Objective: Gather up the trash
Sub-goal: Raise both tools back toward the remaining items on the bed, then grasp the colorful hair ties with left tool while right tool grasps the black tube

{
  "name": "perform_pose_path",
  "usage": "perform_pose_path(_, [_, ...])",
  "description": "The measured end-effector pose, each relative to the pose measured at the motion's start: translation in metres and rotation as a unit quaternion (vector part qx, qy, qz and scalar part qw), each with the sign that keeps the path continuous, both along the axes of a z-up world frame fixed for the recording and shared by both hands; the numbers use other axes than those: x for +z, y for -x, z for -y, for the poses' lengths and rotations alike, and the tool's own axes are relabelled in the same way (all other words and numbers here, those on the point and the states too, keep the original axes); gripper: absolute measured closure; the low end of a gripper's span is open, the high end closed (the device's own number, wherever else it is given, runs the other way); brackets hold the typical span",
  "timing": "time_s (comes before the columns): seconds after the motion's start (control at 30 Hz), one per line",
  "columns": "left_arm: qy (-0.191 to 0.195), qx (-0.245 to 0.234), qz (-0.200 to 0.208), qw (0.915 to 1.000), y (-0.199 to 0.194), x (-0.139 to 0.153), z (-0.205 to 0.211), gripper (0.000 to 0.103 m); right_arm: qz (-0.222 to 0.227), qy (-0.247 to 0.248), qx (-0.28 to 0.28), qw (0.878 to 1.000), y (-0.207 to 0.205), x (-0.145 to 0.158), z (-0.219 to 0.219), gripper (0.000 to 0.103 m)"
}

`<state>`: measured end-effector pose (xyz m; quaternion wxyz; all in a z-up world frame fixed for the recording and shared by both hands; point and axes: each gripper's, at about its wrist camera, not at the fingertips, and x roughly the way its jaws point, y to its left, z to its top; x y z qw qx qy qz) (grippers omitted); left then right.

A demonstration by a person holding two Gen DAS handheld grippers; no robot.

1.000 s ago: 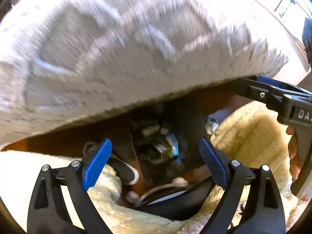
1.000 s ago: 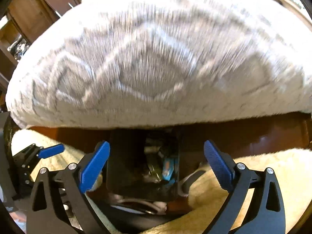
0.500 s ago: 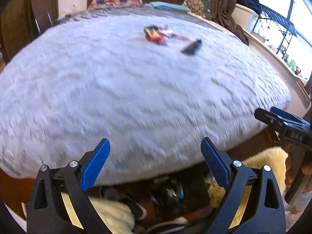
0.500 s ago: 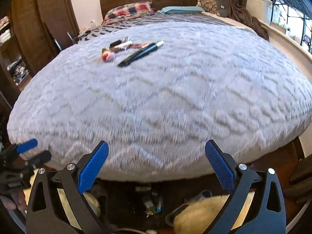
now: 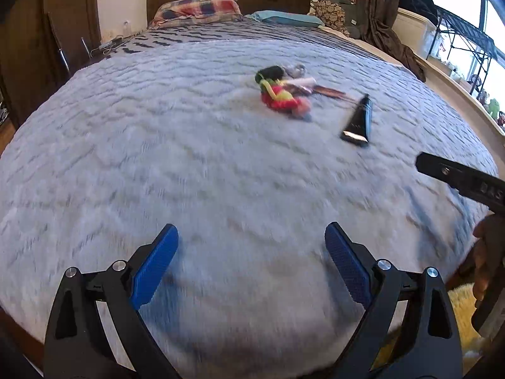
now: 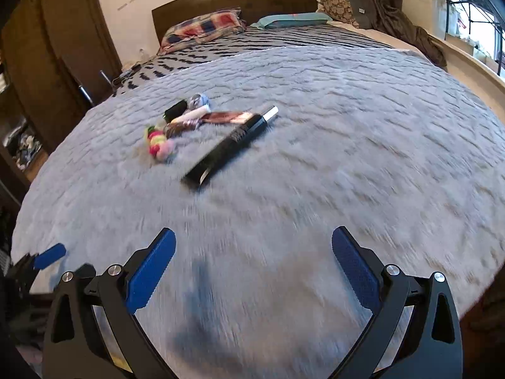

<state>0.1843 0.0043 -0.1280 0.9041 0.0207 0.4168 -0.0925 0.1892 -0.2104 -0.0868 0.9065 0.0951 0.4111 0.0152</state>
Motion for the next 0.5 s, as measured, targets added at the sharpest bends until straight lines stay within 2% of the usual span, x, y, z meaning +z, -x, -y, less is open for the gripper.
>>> perform_pose_path(0.17, [-0.001,0.003,0.013,0.9999,-0.029,0.005,0.005,0.014,-0.005,-0.017,-0.017,1.000,-0.050,-0.004,-0.006,0.004])
perform_pose_path(0.27, [-0.001,0.004,0.014,0.9999,-0.043,0.006,0.008,0.014,-0.024,-0.027,-0.032,0.999,-0.076,-0.013,-0.006,0.004])
perform_pose_path(0.43, [0.003,0.004,0.012,0.9999,-0.063,0.005,0.012,0.014,-0.025,-0.030,-0.050,0.998,-0.104,-0.020,-0.010,0.015])
perform_pose_path(0.5, [0.005,0.004,0.012,0.9999,-0.071,0.004,0.015,0.014,-0.029,-0.027,-0.055,0.998,-0.114,-0.024,-0.012,0.023])
